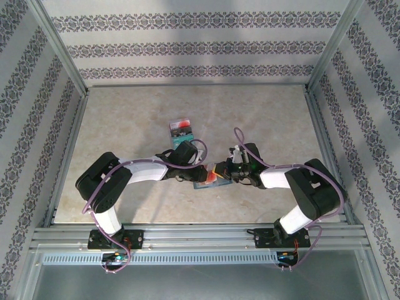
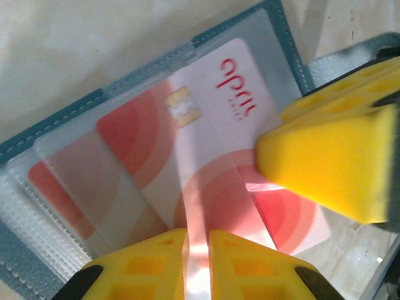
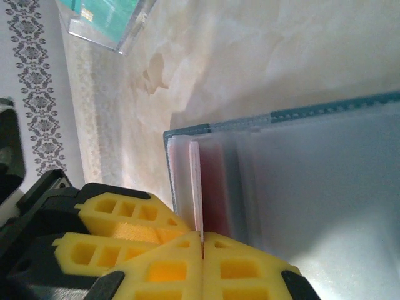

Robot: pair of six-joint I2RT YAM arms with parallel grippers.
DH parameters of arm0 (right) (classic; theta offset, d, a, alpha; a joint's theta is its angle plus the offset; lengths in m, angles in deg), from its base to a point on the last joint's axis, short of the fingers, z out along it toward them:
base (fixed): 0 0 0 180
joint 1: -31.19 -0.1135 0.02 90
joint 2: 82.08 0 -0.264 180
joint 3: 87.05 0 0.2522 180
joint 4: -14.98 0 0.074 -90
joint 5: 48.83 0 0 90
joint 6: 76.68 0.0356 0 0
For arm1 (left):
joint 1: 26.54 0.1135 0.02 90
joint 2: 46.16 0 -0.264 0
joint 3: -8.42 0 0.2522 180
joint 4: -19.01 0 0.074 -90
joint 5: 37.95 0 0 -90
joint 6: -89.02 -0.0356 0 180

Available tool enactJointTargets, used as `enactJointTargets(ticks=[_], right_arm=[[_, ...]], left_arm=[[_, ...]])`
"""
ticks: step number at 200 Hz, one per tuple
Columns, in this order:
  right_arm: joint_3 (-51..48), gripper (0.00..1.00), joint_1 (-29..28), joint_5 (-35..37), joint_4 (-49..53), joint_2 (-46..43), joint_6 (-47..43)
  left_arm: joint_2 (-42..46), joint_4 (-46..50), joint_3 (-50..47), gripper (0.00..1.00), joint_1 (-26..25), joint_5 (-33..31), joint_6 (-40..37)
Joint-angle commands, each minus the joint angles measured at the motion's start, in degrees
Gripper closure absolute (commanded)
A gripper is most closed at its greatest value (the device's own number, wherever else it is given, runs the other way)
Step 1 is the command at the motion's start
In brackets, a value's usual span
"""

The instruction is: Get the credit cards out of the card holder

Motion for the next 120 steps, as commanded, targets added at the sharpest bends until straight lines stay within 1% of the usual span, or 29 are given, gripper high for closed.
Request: enactJointTargets(ticks=[1, 52, 96, 120], right_arm=[[-0.5, 0.99, 0.8, 1.3, 2.6, -2.3, -2.5], [0.1, 0.99, 0.9, 2.6, 6.2, -3.7, -4.5], [2.7, 1.0, 0.9, 5.2, 14.6, -6.9, -9.4], [4.2, 1.0, 0.9, 7.4, 19.6, -9.4, -11.9]], left_arm=[[1.0, 2.4, -1.4, 0.83, 1.3, -2.1, -0.3], [1.1, 3.4, 0.2, 0.82, 1.9, -1.8, -1.9], [4.8, 4.8, 1.4, 0.74, 1.9, -0.3, -1.8], [8.0, 6.4, 2.1, 0.7, 1.9, -1.9, -2.4]])
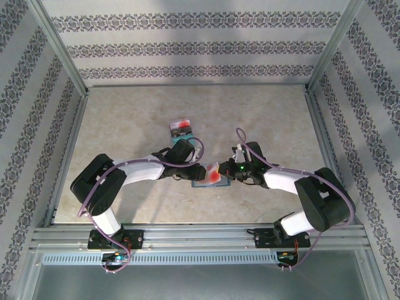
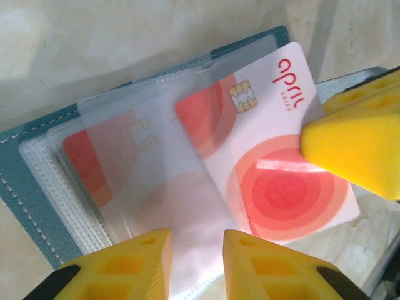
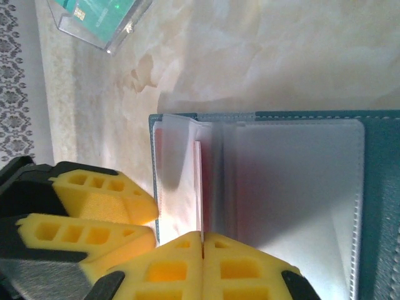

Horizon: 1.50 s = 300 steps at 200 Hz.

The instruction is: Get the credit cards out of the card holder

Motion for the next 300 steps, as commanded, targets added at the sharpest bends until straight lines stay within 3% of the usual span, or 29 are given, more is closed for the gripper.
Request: enactJointTargets(ticks=[1, 60, 90, 125, 200, 239, 266, 300], right_arm=[[2.4, 1.0, 0.5, 3.3, 7.1, -2.9, -4.7], [4.0, 1.0, 0.4, 2.0, 9.7, -8.0, -8.7], [6.0, 1.0, -0.7, -0.8, 11.3, -10.7, -12.2], [9.4, 1.0, -2.8, -3.8, 15.6, -12.2, -18.0], [12.1, 1.0, -4.9, -12.1, 16.1, -14.5, -22.7], [12.9, 1.0, -4.7, -15.3, 15.0, -14.8, -22.9], [13.8, 1.0, -4.2, -16.8, 14.9, -14.5, -23.2], [13.2, 1.0, -2.8, -17.6, 13.6, -14.9, -22.5]], left_arm=[[4.5, 3.3, 2.2, 0.7, 0.7, -1.4, -1.7], [9.3, 5.8, 4.5, 0.48, 3.4, -3.0, -5.0], [10.5, 6.3, 6.2, 0.34, 6.8, 0.9, -7.2], [11.3, 6.8, 7.5, 0.22, 10.0, 9.8, -12.8], [11.8, 6.7, 6.6, 0.2, 11.7, 25.9, -22.9], [10.6, 5.1, 5.9, 0.27, 11.9, 29.1, -23.0], [9.5, 2.7, 5.7, 0.45, 11.9, 32.2, -20.7], [10.5, -1.6, 3.9, 0.79, 11.9, 34.4, -17.2]])
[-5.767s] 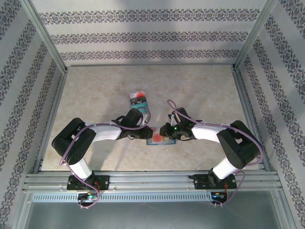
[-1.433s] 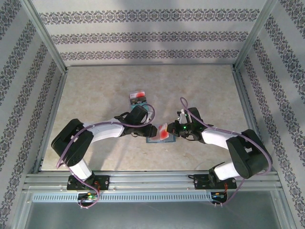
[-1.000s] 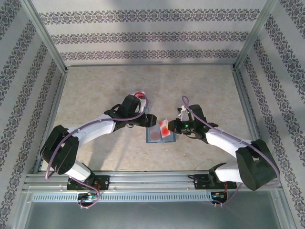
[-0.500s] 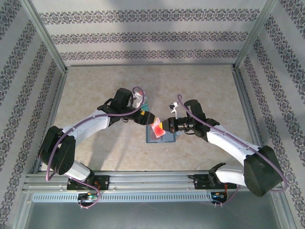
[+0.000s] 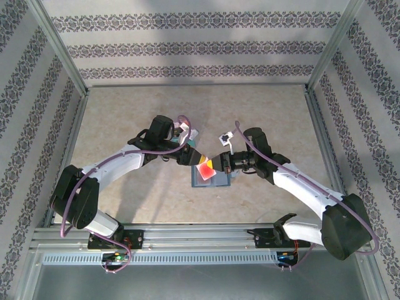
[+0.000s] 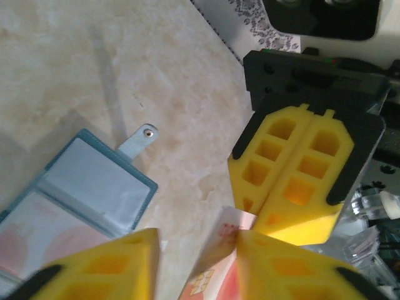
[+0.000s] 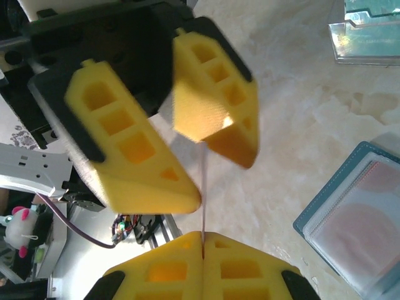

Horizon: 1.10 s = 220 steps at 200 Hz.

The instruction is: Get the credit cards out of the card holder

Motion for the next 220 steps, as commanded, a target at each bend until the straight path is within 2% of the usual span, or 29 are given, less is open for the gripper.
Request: enactJointTargets(ticks=[1, 30, 36, 40, 50, 63, 70, 90, 123, 181, 200, 220], right_arm=[[1.0, 1.0, 0.9, -2.9, -2.1, -1.0, -0.5], [-0.2, 1.0, 2.1, -2.5, -4.6, -1.7, 1.3], [-0.6, 0.98, 2.4, -2.3, -5.1, -2.0, 1.8], [-0.9, 0.95, 2.5, -2.2, -5.6, -2.2, 2.1], [-1.7, 0.77, 2.9, -1.3, -6.4, -3.1, 2.9], [-3.2, 0.66, 3.4, 0.3, -7.5, -4.8, 3.9], [-4.2, 0.56, 3.5, 1.7, -8.2, -5.9, 4.7], [-7.5, 0.45, 3.6, 4.7, -12.1, -8.4, 8.0], [-11.9, 0.39, 2.9, 6.3, -21.0, -9.4, 13.4], [-12.4, 0.39, -0.1, 7.8, -30.5, -7.6, 16.4], [-12.0, 0.42, -0.2, 7.8, -33.5, -6.7, 17.5], [-11.1, 0.52, -0.4, 7.4, -34.9, -5.6, 18.0]], left_arm=[[0.6, -4.7, -2.0, 0.8, 0.8, 3.4, 2.3], [2.0, -8.8, -3.3, 1.0, 0.8, 4.8, 5.7], [2.4, -9.9, -3.6, 1.0, 0.8, 4.8, 6.8], [2.7, -10.8, -3.9, 1.0, 0.8, 4.7, 7.5], [3.5, -14.4, -5.0, 1.0, 1.0, 3.9, 9.9], [5.1, -21.4, -7.4, 1.0, 1.5, 1.9, 14.5], [6.1, -25.5, -8.9, 1.0, 2.0, 0.5, 17.5], [8.5, -35.1, -12.1, 1.0, 2.9, -3.7, 24.2], [9.1, -43.2, -13.2, 1.0, 3.1, -5.3, 30.1], [7.7, -48.6, -14.2, 1.0, 3.1, -4.6, 34.4], [7.1, -50.0, -14.6, 1.0, 3.2, -4.3, 35.6], [6.6, -50.4, -14.8, 1.0, 3.2, -4.0, 36.0]])
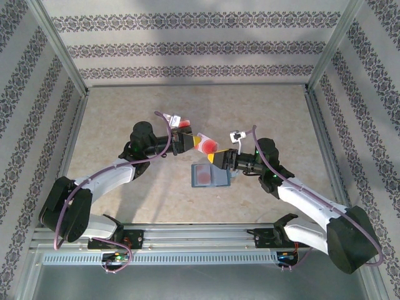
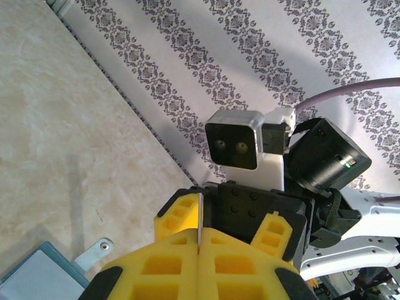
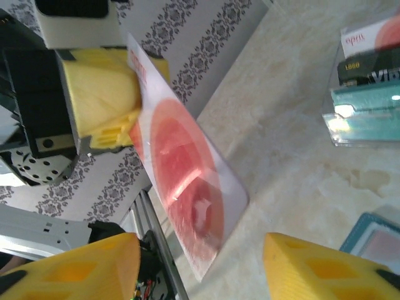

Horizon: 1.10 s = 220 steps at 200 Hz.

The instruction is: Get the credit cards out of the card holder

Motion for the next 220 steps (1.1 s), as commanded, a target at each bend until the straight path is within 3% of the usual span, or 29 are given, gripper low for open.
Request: enactJointTargets(ticks=[1, 46, 70, 88, 103, 124, 146, 172, 220], right_arm=[[1.4, 0.53, -0.6, 0.3, -5.9, 1.2, 1.4], [2.5, 1.0, -1.0, -0.7, -7.0, 2.8, 1.4], [2.0, 1.0, -0.3, -1.1, -5.0, 1.5, 0.4], [1.9, 1.0, 0.2, -1.4, -1.3, -0.1, -1.7], [2.6, 1.0, 0.2, -2.3, 3.4, -1.3, -4.6], [4.7, 1.0, -0.1, -5.1, 11.2, -2.0, -9.4], [6.5, 1.0, -0.5, -8.2, 15.9, -2.4, -12.6], [8.8, 1.0, -0.9, -10.6, 20.4, -2.1, -15.5], [11.8, 1.0, -2.2, -12.4, 24.8, 0.0, -18.4]], left_arm=[[-0.8, -5.1, -0.4, 1.0, 0.5, 0.6, 2.3], [-1.9, -4.5, 0.3, 0.98, 0.5, 1.6, 2.3], [-1.3, 4.3, 3.5, 0.67, 0.9, 3.5, -2.6], [0.4, 19.7, 8.4, 0.47, 1.3, 3.0, -12.0], [1.2, 36.2, 14.5, 0.37, 1.3, 1.5, -23.0], [0.6, 56.3, 23.8, 0.34, 1.3, -1.7, -36.8], [-0.9, 69.1, 30.3, 0.27, 1.2, -2.6, -47.3], [-3.1, 77.8, 35.2, 0.25, 0.9, -3.1, -55.4], [-9.2, 88.2, 42.4, 0.27, -3.0, -3.4, -63.7]])
